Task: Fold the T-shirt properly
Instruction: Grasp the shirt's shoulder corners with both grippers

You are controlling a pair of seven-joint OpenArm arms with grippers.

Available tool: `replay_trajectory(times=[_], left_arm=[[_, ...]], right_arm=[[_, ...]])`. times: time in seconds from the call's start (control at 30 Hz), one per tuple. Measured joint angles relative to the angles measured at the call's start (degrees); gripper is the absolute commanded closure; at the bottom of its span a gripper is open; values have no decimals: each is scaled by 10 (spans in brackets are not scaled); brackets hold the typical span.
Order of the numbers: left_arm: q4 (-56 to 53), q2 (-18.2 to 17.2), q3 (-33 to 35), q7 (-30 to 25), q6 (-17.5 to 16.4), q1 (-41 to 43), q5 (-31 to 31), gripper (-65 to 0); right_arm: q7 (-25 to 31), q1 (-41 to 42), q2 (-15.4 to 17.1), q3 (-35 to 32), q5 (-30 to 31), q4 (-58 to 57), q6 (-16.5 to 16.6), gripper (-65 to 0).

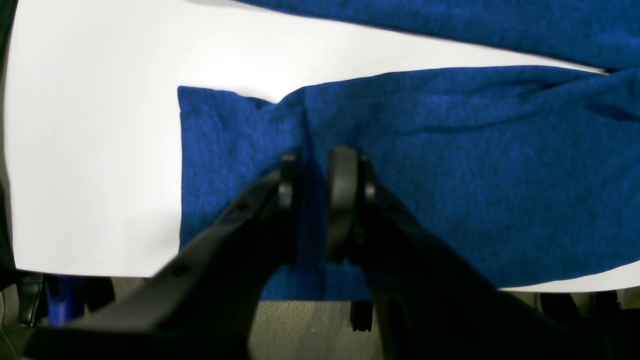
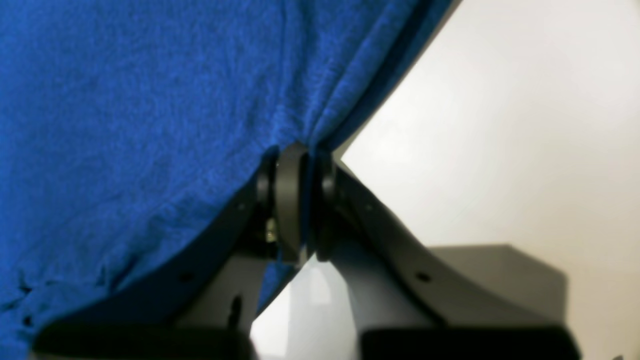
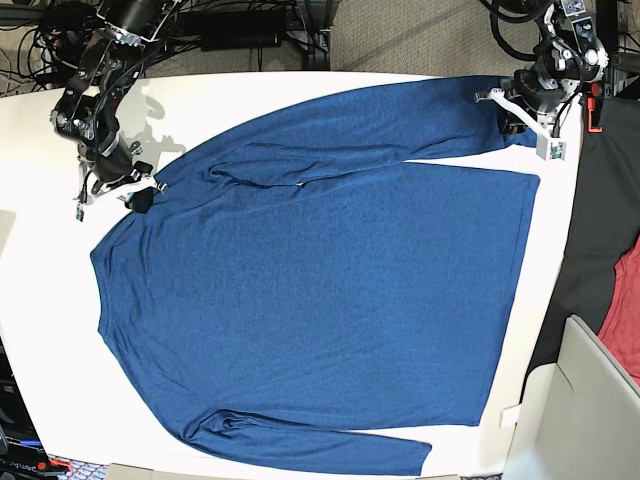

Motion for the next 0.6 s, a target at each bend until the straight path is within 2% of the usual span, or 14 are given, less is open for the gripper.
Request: replay_trajectory(times=[0.2, 0.33, 0.47, 0.6], left_arm=[[6, 0, 0, 1, 0, 18, 0, -69], [33, 0, 4, -1, -2, 39, 0, -69], [59, 0, 31, -4, -4, 61, -1, -69], [82, 0, 29, -5, -4, 69, -2, -69]], right_arm=[[-52, -37, 10, 128, 107, 1, 10, -13], [-59, -64, 44, 156, 128, 0, 8, -13], [-56, -90, 56, 173, 154, 0, 9, -13], [-58, -97, 63, 175, 164, 0, 7, -13]])
